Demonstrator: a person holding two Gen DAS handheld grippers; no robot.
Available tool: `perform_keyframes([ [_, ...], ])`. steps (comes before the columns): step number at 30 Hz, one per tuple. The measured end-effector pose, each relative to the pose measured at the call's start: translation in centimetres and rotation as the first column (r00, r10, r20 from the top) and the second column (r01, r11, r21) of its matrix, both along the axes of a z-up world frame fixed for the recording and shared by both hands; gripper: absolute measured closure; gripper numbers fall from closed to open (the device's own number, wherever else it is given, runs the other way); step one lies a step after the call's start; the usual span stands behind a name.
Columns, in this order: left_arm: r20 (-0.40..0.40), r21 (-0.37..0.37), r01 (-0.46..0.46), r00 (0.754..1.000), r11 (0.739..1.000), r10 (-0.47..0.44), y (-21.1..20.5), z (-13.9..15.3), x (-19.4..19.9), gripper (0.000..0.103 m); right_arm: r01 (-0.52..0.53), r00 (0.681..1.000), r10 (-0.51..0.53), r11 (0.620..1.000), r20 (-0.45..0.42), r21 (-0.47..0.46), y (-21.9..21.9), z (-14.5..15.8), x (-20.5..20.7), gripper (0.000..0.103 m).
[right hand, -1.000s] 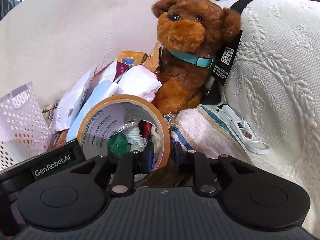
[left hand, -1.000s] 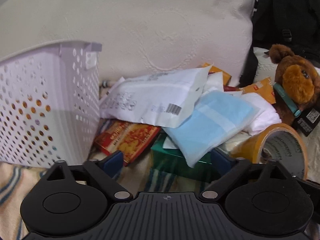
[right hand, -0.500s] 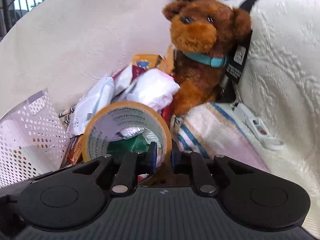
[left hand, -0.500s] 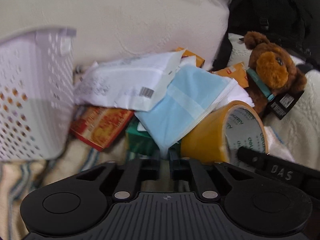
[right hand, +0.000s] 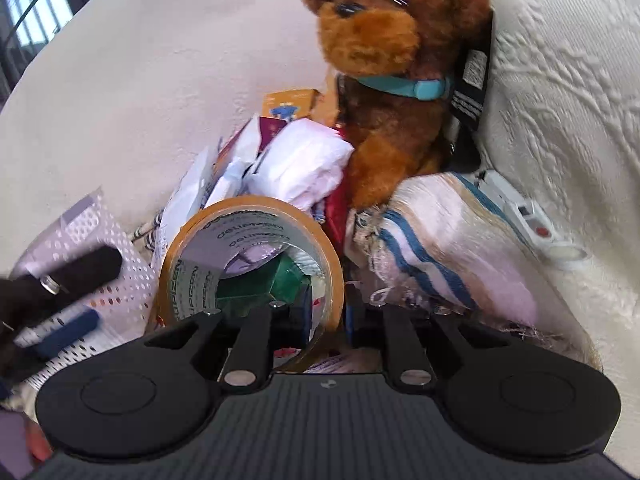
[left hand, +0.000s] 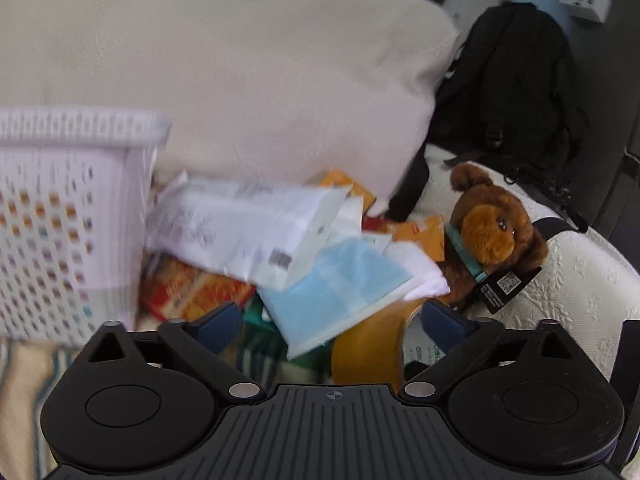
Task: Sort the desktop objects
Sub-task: 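Grasp the tape roll rim with the left gripper while the right holds it, then lift the tape roll over the basket and open both grippers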
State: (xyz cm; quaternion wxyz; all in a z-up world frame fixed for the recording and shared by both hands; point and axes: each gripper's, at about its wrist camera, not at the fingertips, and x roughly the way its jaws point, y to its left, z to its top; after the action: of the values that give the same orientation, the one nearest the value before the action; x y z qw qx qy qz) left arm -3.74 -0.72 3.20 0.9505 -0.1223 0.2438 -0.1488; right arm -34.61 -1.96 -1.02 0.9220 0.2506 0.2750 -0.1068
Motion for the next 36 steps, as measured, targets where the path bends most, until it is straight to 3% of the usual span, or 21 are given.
perform_keyframes([
  [4,-0.029,0.146,-0.008,0.999,0.989,0.013,-2.0,-0.9,0.7,0.000,-0.018,1.000,0.018,0.999,0.009,-0.027,0.8,0.2,0.1,0.084],
  [10,-0.062,0.154,-0.060,0.996,0.986,0.070,-1.7,-1.9,1.6,0.000,-0.037,0.999,0.038,0.997,0.014,-0.066,1.7,0.3,0.1,0.079],
  [17,-0.134,0.154,-0.053,0.988,0.987,0.074,-1.5,-3.0,2.9,0.000,-0.054,0.998,0.055,0.993,0.010,-0.109,1.9,0.5,-0.3,0.077],
  [19,-0.150,0.145,-0.065,0.985,0.987,0.086,-1.5,-3.5,3.4,0.006,-0.053,0.998,0.054,0.993,0.010,-0.110,2.4,0.4,-0.4,0.077],
  [22,-0.177,0.079,-0.072,0.981,0.994,0.085,-1.3,-4.2,4.0,0.031,-0.071,0.997,0.073,0.991,0.019,-0.115,2.0,0.2,-0.5,0.070],
  [23,-0.185,0.055,-0.065,0.980,0.996,0.074,-1.2,-4.4,4.1,0.049,-0.080,0.996,0.083,0.988,0.022,-0.130,2.1,0.1,-0.3,0.065],
  [24,-0.193,0.021,-0.044,0.980,0.999,0.047,-1.1,-4.4,4.1,0.081,-0.095,0.995,0.100,0.984,0.024,-0.150,2.5,0.1,-0.2,0.062],
  [25,-0.209,-0.027,-0.021,0.978,0.999,0.015,-0.8,-4.5,4.1,0.098,-0.110,0.993,0.116,0.979,0.028,-0.171,2.8,0.1,-0.2,0.057],
  [26,-0.220,-0.042,-0.030,0.975,0.999,0.020,-0.7,-4.4,4.0,0.096,-0.127,0.990,0.135,0.974,0.035,-0.187,3.2,0.1,-0.2,0.049],
  [27,-0.208,-0.036,-0.034,0.978,0.999,0.026,-0.7,-4.3,3.8,0.096,-0.134,0.989,0.144,0.971,0.038,-0.195,3.4,0.1,-0.3,0.048],
  [32,-0.192,-0.014,-0.034,0.981,0.999,0.031,-1.1,-4.2,3.3,0.096,-0.110,0.993,0.115,0.969,0.012,-0.220,4.2,0.2,0.0,0.059],
  [36,-0.149,0.002,-0.015,0.989,1.000,0.015,-1.5,-3.4,2.4,0.093,-0.071,0.997,0.074,0.985,0.012,-0.160,3.4,0.5,-0.5,0.067],
])
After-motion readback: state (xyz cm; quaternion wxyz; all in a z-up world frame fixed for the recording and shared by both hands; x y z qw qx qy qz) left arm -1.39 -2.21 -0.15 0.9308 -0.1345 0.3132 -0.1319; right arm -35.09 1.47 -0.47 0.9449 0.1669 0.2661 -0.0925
